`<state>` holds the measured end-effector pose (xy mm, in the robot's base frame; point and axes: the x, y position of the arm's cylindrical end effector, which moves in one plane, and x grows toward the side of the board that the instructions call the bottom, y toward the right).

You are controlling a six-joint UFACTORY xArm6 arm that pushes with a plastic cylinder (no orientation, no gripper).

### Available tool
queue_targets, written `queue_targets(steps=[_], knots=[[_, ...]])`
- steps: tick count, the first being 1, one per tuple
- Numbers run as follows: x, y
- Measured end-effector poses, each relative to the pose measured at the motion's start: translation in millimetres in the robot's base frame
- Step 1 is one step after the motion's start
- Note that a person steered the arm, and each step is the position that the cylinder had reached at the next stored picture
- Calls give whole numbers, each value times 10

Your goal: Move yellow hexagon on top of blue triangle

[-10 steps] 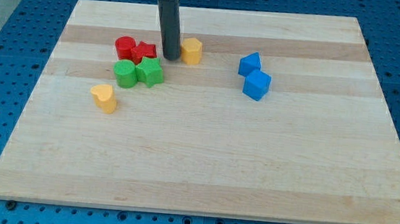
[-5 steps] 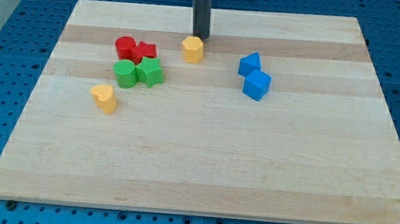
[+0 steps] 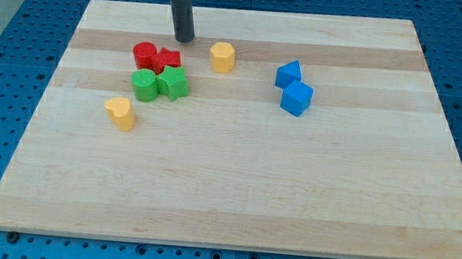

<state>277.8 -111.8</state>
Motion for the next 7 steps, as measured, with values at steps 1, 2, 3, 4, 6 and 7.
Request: queue_targets(steps=[1,2,3,4,6,7], knots=[[111,373],[125,689],[171,932],[227,1115],[-214,457],[-21,166]])
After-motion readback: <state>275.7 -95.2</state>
